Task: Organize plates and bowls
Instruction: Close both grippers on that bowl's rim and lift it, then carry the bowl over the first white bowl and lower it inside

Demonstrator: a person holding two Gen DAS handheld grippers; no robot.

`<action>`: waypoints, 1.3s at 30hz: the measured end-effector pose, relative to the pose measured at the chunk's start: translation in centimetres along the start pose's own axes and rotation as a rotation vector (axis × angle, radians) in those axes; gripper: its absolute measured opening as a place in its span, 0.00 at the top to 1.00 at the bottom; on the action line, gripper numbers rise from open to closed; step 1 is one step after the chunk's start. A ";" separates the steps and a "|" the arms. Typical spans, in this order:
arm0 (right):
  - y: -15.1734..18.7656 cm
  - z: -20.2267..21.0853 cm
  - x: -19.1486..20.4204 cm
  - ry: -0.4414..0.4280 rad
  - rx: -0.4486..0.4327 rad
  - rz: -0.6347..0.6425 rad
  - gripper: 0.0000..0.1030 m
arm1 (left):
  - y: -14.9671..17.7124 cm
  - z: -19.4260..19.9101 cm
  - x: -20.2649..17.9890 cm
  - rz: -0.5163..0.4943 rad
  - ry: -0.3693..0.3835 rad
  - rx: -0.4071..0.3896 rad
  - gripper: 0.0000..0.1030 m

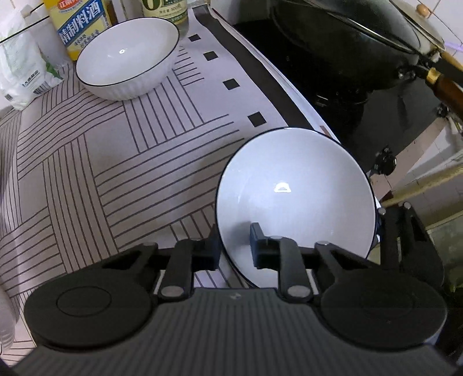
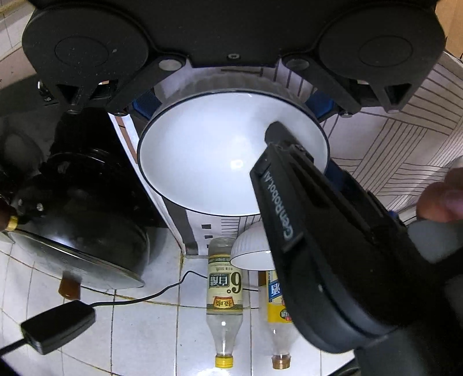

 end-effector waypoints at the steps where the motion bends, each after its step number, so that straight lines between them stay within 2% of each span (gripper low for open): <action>1: -0.1 -0.2 -0.1 -0.003 0.005 -0.010 0.01 | 0.0 0.0 0.0 -0.007 0.002 0.002 0.85; 10: -0.5 -0.3 -0.2 -0.035 0.042 -0.032 0.03 | 0.2 1.0 0.8 -0.001 -0.006 0.030 0.87; 19: -1.8 1.5 1.0 -0.076 0.041 -0.032 0.03 | 1.3 4.3 1.6 0.022 -0.014 0.000 0.87; 27: -3.9 4.8 2.6 -0.131 -0.018 0.027 0.03 | 2.7 9.1 2.8 0.087 0.008 -0.070 0.87; 31: -5.1 6.6 3.7 -0.156 -0.075 0.070 0.03 | 3.4 11.8 4.1 0.111 0.023 -0.111 0.87; 39: -8.0 8.1 7.9 -0.280 -0.138 0.145 0.03 | 5.6 16.6 8.2 0.192 -0.021 -0.152 0.87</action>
Point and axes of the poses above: each gripper's, at about its wrist camera, not at the fingertips, and z roughly against the way its jaws point, x to its left, y to its underside, the point moved 7 cm from there along -z, roughly the way its jaws point, and after that the axes turned 13 degrees about y, right-handed, at the moved point
